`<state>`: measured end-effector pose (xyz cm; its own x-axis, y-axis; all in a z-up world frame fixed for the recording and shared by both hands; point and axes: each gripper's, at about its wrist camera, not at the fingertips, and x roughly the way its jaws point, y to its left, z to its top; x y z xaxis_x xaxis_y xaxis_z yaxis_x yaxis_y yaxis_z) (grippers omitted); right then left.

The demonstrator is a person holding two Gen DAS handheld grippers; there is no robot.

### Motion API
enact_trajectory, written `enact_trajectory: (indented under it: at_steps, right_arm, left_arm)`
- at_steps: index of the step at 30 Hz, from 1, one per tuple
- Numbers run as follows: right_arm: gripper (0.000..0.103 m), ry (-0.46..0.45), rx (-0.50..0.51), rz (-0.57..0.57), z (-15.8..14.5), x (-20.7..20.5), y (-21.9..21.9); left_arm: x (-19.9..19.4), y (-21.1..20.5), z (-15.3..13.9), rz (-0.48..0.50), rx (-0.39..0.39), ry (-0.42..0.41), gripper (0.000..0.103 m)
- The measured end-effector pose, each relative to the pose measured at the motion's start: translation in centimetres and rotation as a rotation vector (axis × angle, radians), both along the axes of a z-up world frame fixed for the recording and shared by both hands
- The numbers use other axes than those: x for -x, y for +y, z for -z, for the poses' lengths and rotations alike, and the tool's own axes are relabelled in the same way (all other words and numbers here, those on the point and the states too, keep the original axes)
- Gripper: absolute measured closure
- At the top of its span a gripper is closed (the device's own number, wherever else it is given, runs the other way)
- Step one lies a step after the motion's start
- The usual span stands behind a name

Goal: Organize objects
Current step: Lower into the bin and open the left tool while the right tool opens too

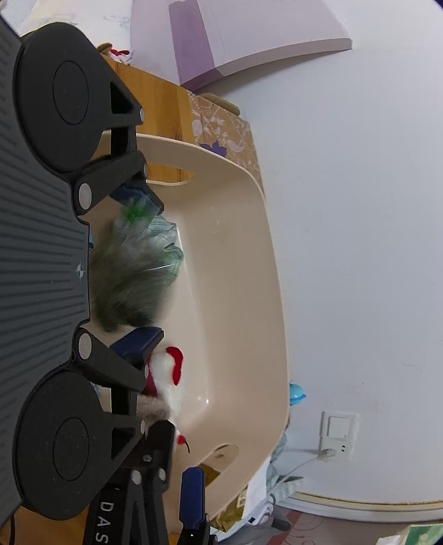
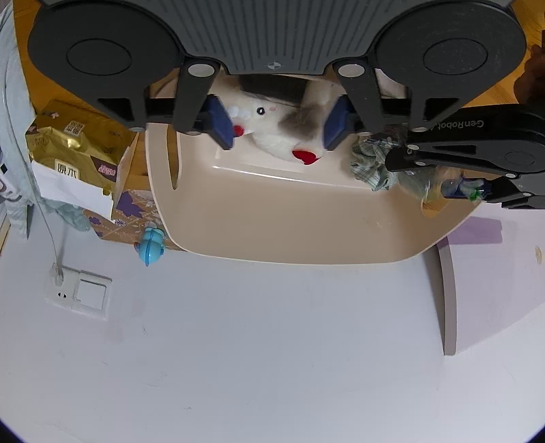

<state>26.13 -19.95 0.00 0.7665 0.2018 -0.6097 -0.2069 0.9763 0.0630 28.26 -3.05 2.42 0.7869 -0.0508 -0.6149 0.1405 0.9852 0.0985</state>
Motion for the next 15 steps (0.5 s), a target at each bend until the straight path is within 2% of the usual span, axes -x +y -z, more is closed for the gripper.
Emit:
enact_trajectory:
  at_steps: [2,4,9,15]
  right_arm:
    - [0.025,0.0,-0.01,0.003,-0.2,0.4,-0.3]
    - [0.023,-0.008,-0.012,0.001,-0.5,0.8,-0.6]
    - [0.009,-0.029,-0.029,0.008,-1.3,1.8,-1.3]
    - [0.003,-0.046,-0.047,0.008,-2.3,2.9,-1.8]
  left_arm:
    - [0.4,-0.1,-0.5,-0.01,-0.005,-0.015,0.019]
    - [0.7,-0.1,-1.1,-0.016,0.0,-0.033,0.017]
    - [1.5,0.1,-2.5,-0.023,0.015,-0.057,0.016]
    - [2.7,-0.2,-3.6,-0.021,0.015,-0.085,0.015]
